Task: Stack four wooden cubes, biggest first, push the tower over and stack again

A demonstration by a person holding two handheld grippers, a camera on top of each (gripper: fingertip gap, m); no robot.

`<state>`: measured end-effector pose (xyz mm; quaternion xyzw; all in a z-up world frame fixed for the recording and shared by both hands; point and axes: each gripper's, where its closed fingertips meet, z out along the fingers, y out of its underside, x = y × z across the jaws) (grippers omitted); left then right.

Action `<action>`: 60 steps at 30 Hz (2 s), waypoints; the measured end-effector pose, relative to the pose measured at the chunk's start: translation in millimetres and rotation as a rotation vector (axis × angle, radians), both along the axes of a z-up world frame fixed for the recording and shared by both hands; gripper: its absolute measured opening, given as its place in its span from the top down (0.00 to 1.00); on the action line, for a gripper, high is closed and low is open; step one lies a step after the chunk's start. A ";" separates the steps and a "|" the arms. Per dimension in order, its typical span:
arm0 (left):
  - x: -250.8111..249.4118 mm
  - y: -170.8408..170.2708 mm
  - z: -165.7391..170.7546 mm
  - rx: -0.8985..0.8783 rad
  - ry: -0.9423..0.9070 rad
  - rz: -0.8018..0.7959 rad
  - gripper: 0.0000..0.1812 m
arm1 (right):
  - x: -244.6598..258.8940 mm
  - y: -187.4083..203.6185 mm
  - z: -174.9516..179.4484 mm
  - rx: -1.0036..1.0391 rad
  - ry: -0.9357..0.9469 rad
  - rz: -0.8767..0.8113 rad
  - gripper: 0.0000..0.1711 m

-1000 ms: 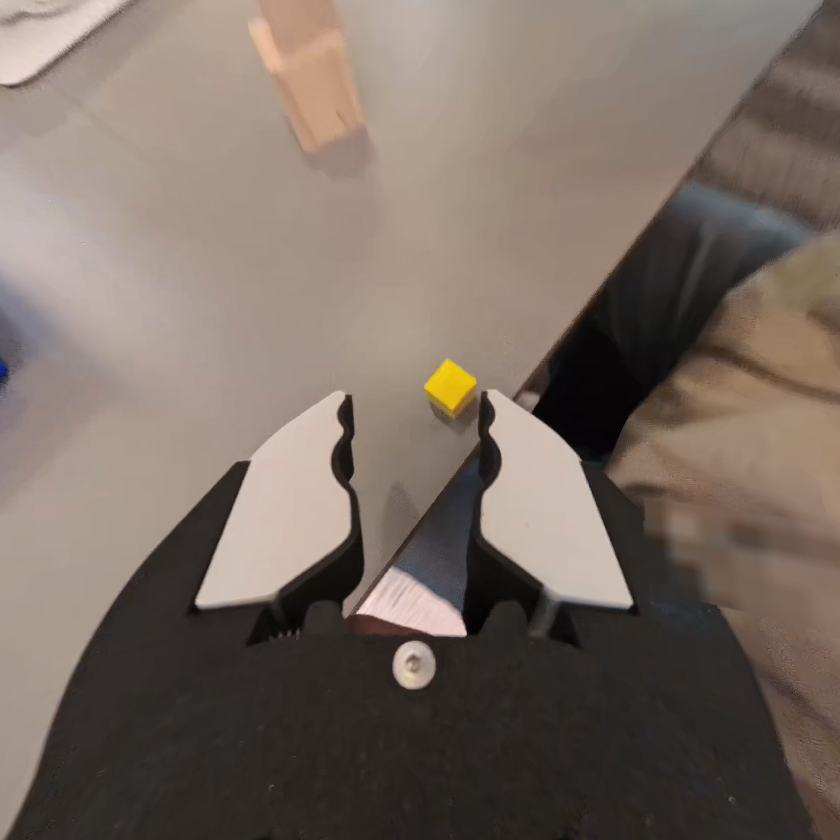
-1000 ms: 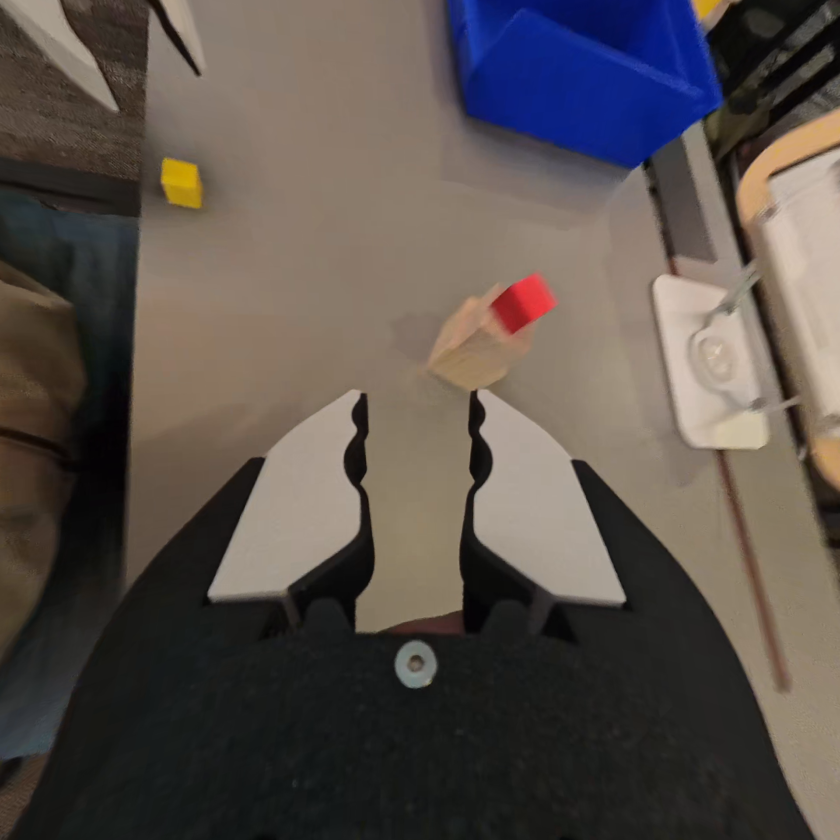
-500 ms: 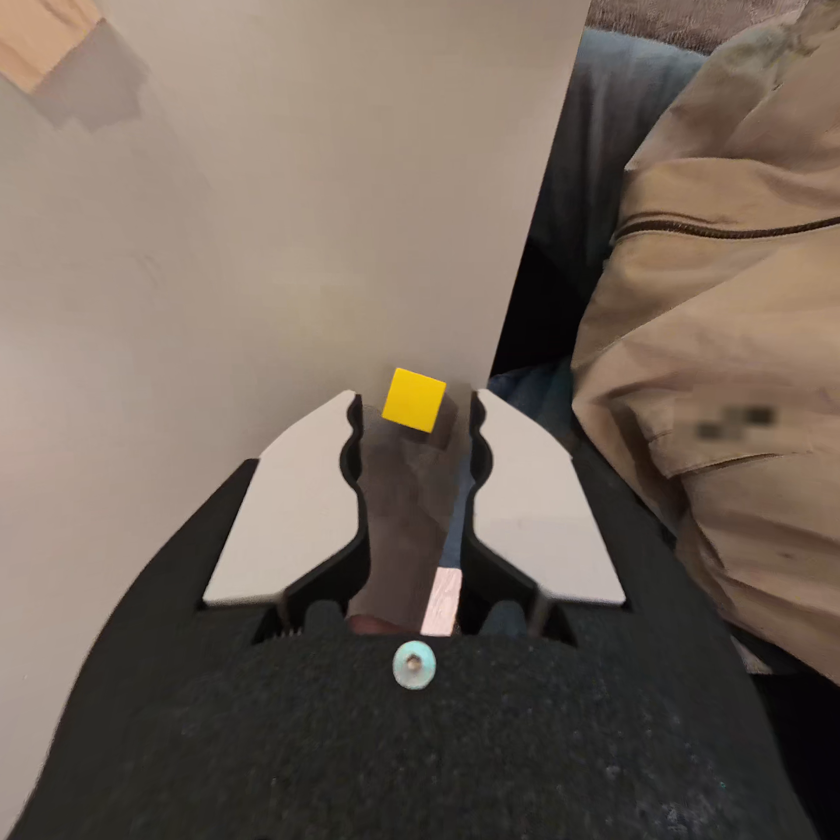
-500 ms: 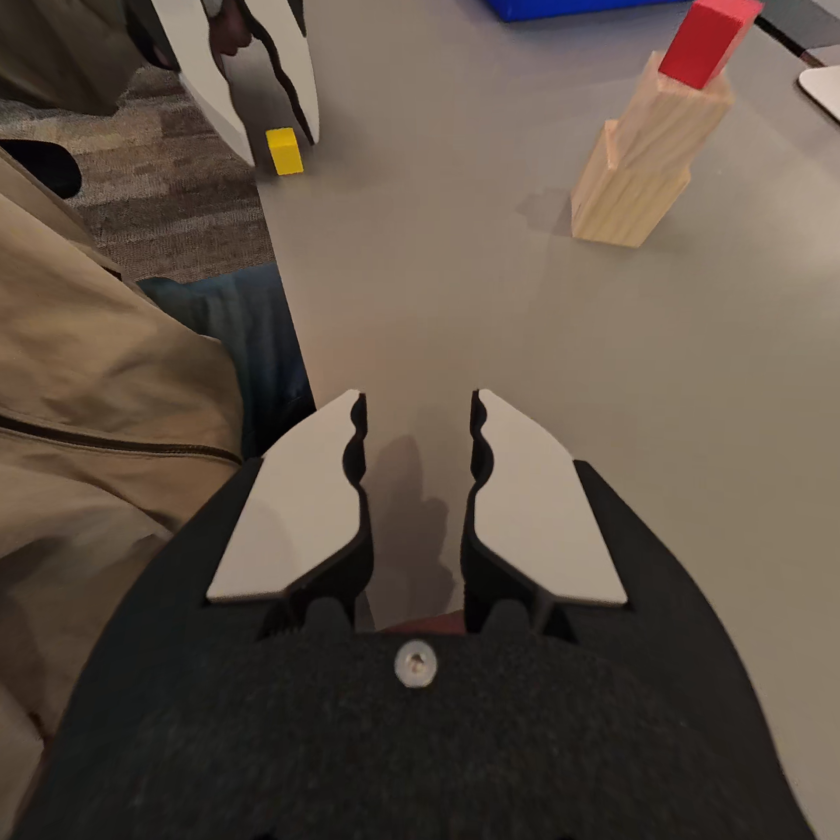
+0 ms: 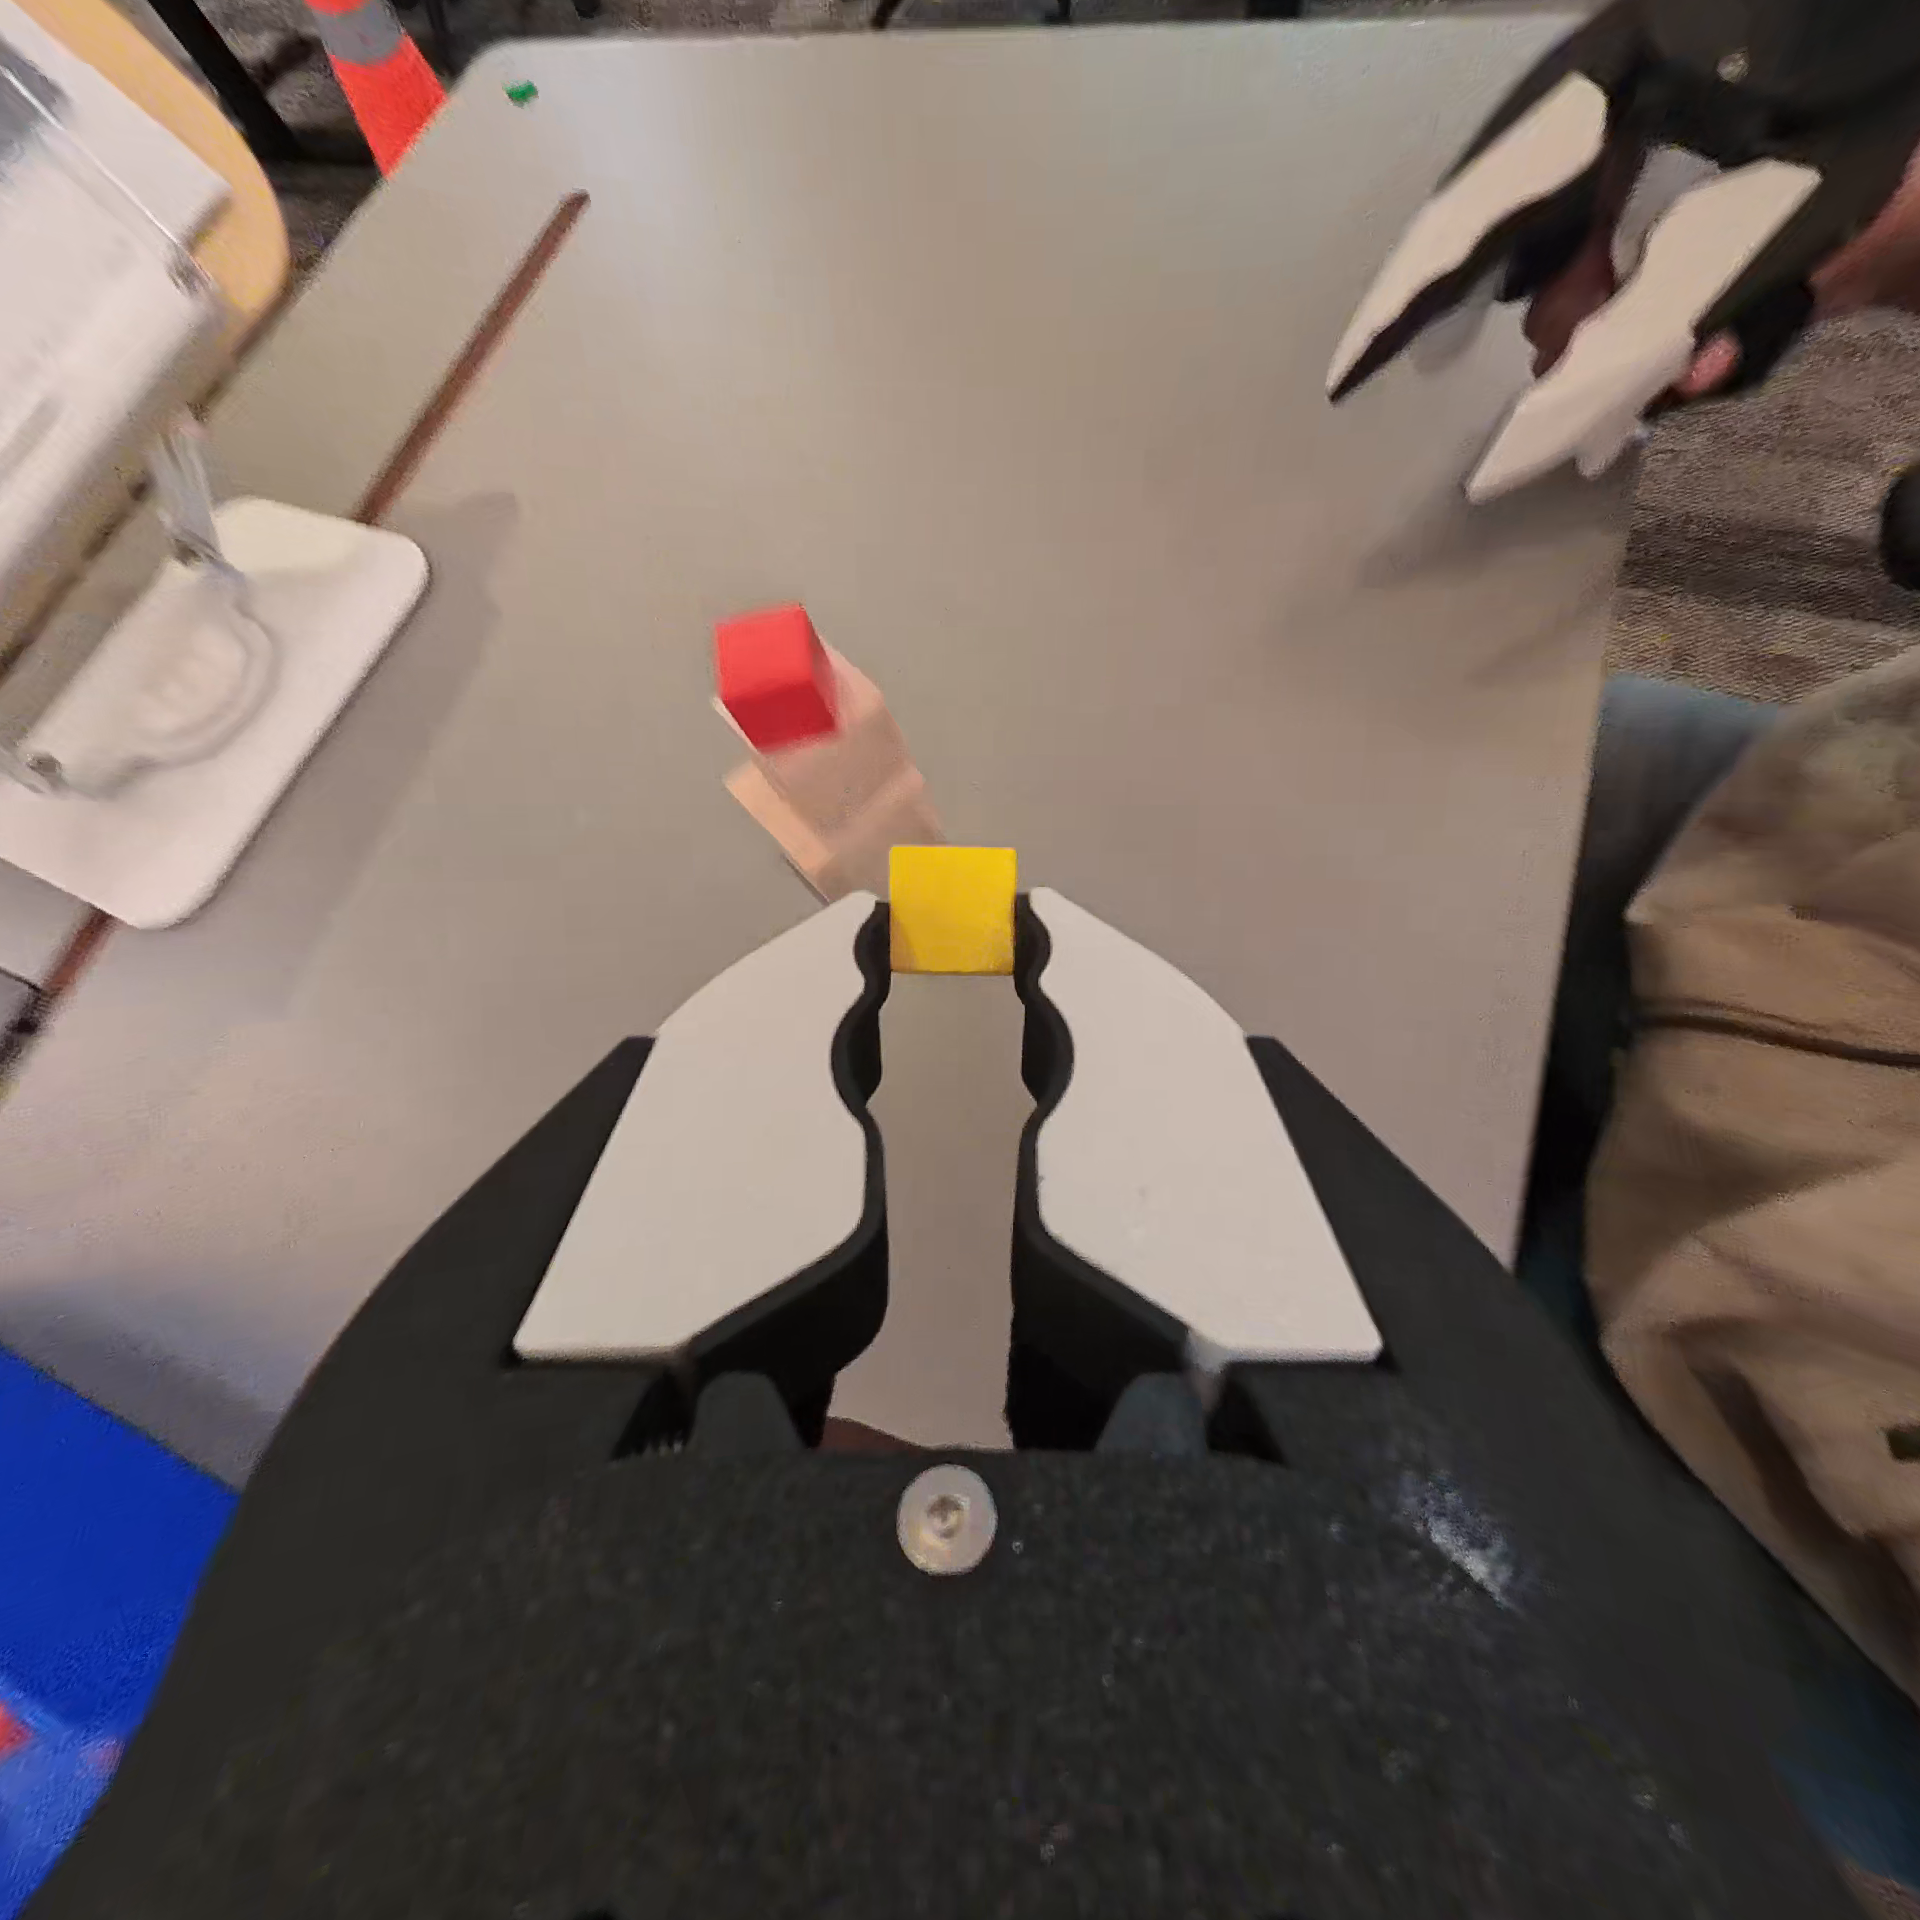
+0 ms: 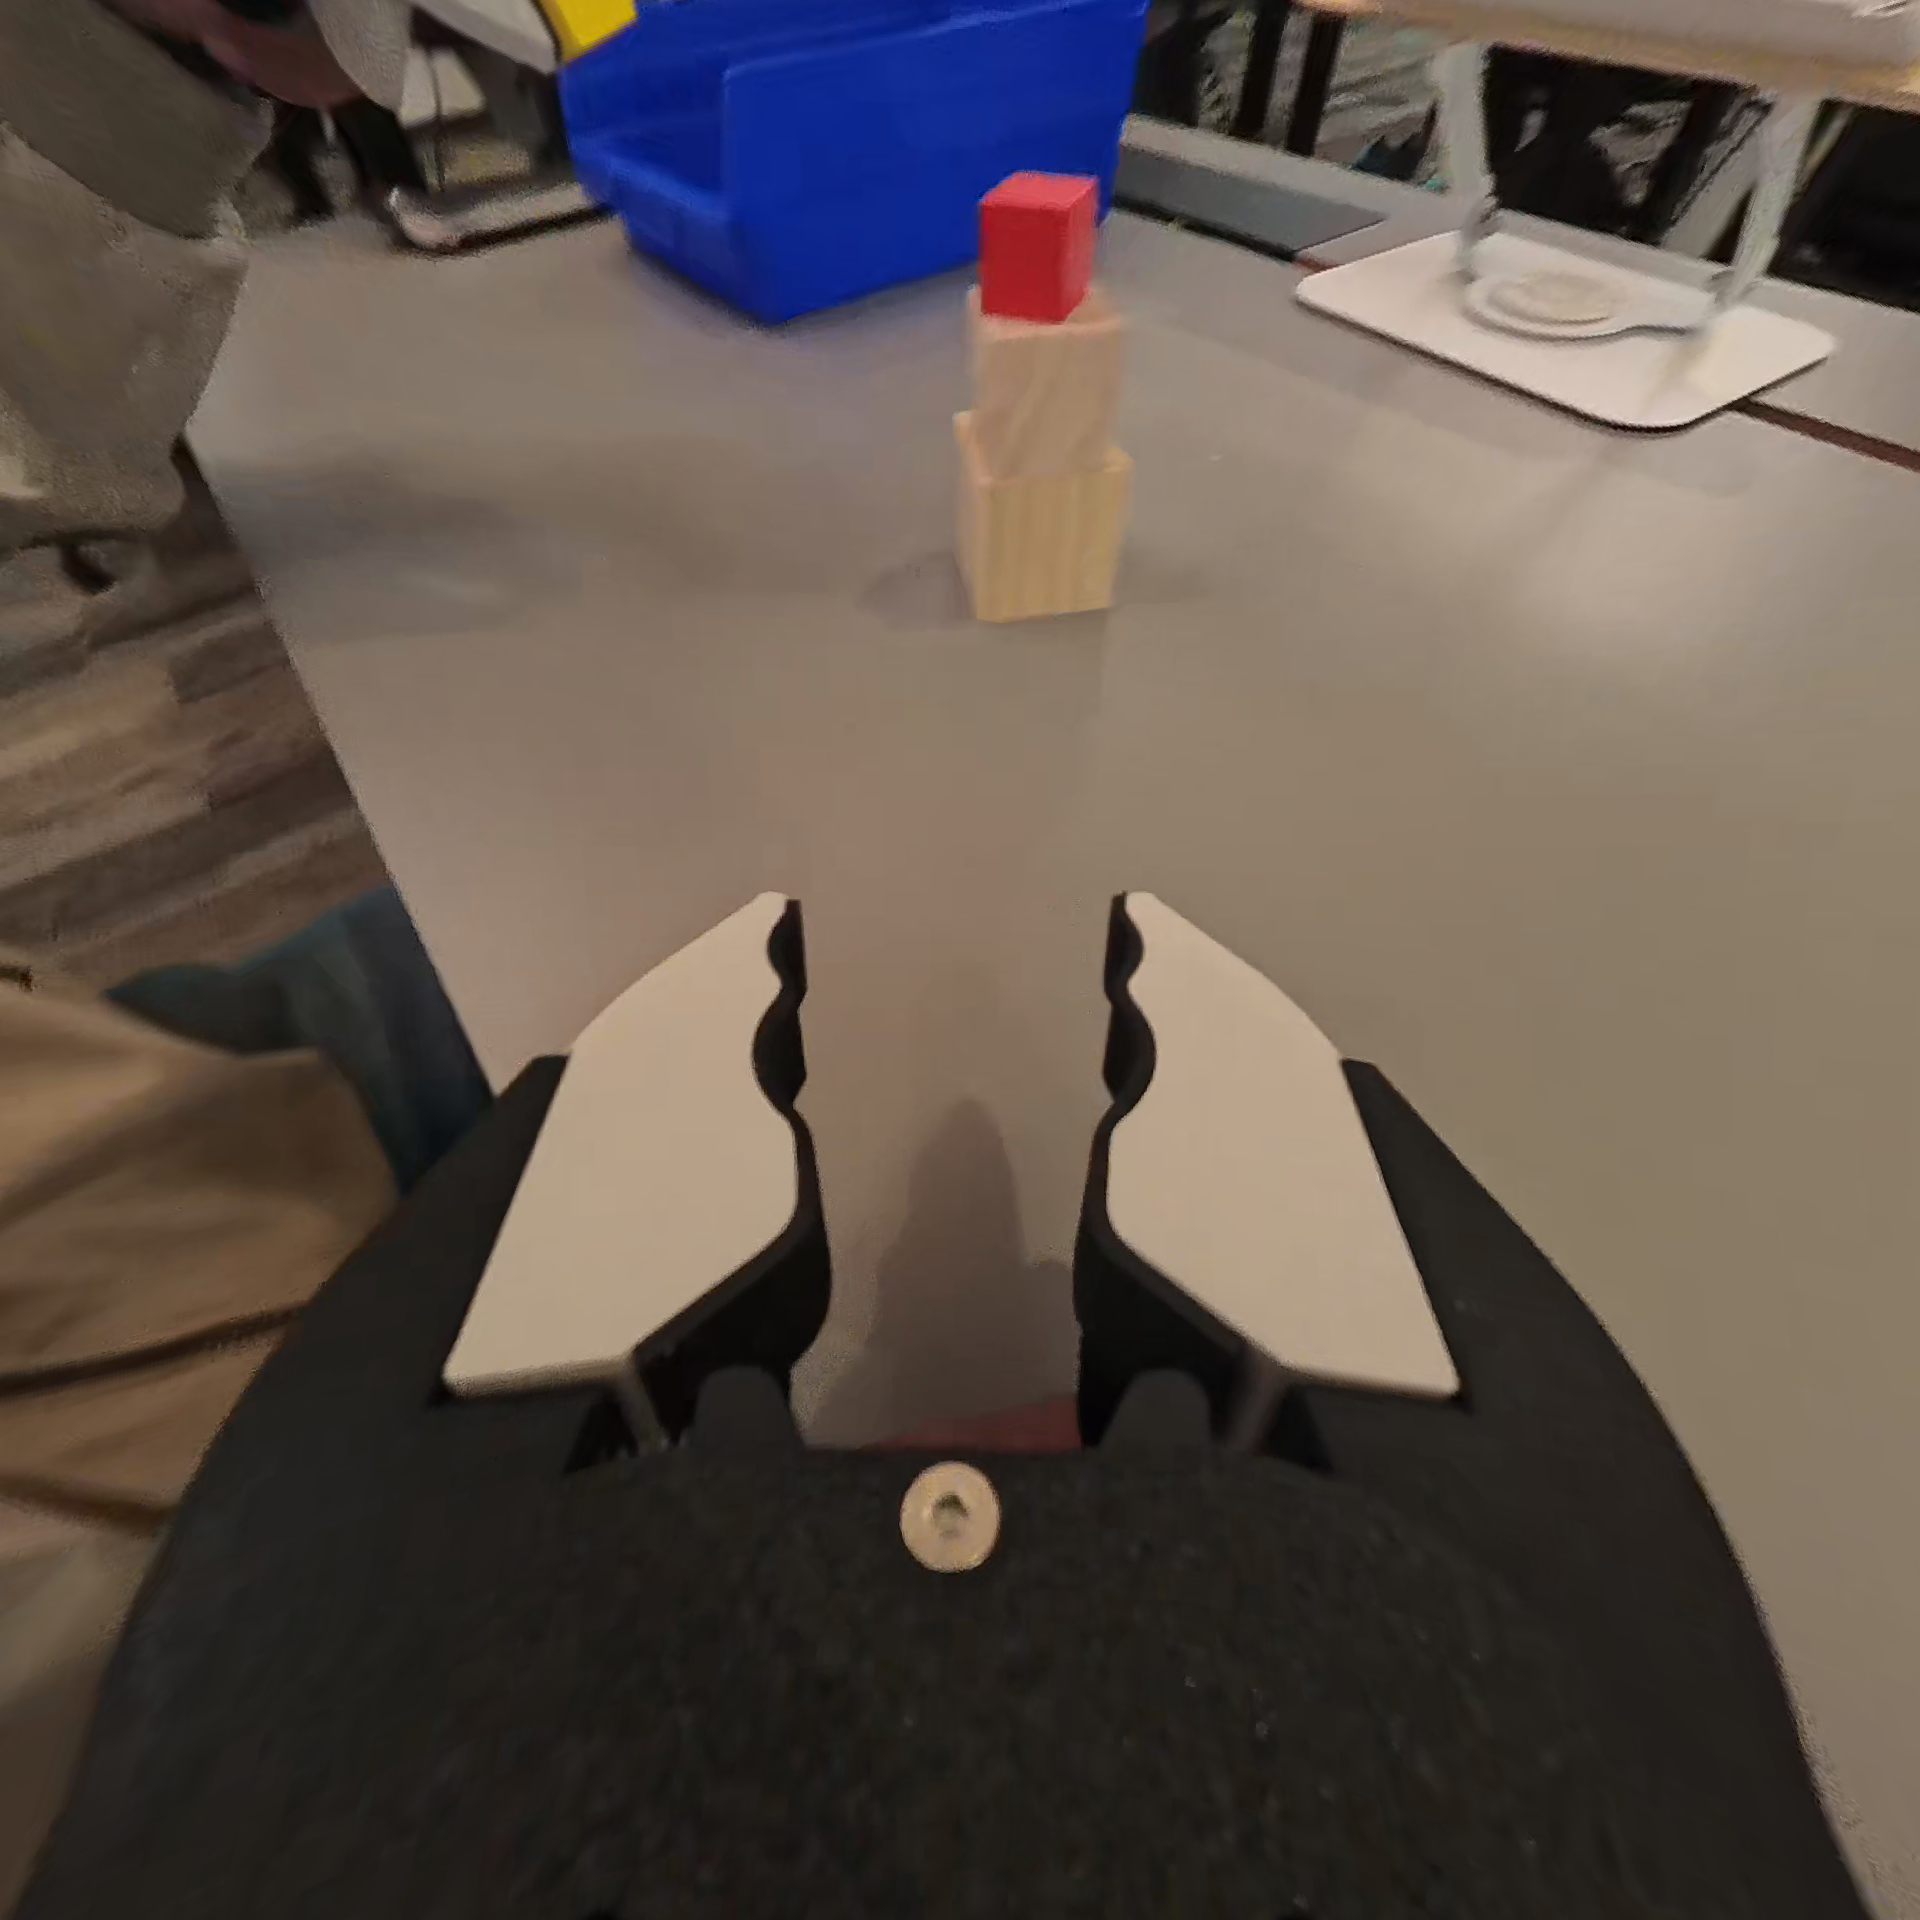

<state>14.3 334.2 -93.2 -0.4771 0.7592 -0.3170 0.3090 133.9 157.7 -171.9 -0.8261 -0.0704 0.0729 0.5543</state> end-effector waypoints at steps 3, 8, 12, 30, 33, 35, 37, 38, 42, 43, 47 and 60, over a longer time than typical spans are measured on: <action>40.0 5.7 6.3 0.050 0.069 -0.063 0.88 | 4.7 3.0 -0.7 0.027 0.006 -0.031 0.65; 82.8 14.6 -4.2 0.138 0.197 -0.180 0.88 | 1.8 3.0 -2.7 0.020 -0.013 -0.014 0.65; 99.9 22.4 -12.5 0.084 0.277 -0.214 0.88 | 0.3 3.0 -3.5 0.015 -0.012 -0.003 0.66; 92.2 17.9 -23.9 0.051 0.292 -0.247 0.63 | 0.2 1.9 -5.7 -0.005 0.002 0.010 0.67; 76.5 12.7 -0.3 0.036 0.165 -0.197 0.63 | 0.0 3.8 -5.1 -0.013 -0.017 0.011 0.67; 58.9 6.3 15.2 0.030 0.035 -0.129 0.64 | -0.9 6.2 -2.1 -0.014 -0.030 0.016 0.67; 37.6 4.0 20.5 0.046 -0.085 -0.011 0.65 | -0.6 9.6 1.7 -0.015 -0.045 0.017 0.67; 26.7 6.7 19.0 0.060 -0.139 0.081 0.66 | -0.2 11.7 3.3 -0.018 -0.053 0.017 0.67; -17.2 10.4 -11.2 -0.005 -0.267 0.447 0.74 | 3.5 23.5 10.1 -0.032 -0.067 -0.002 0.67; -27.6 12.7 -21.3 -0.014 -0.288 0.541 0.73 | 3.5 27.0 12.2 -0.035 -0.063 -0.010 0.67; -58.0 4.8 -52.0 -0.113 -0.356 0.761 0.78 | -2.9 42.6 18.0 -0.038 -0.045 -0.049 0.68; -62.3 -13.1 -71.2 -0.207 -0.311 0.741 0.78 | -27.2 58.6 4.7 -0.038 -0.022 -0.073 0.69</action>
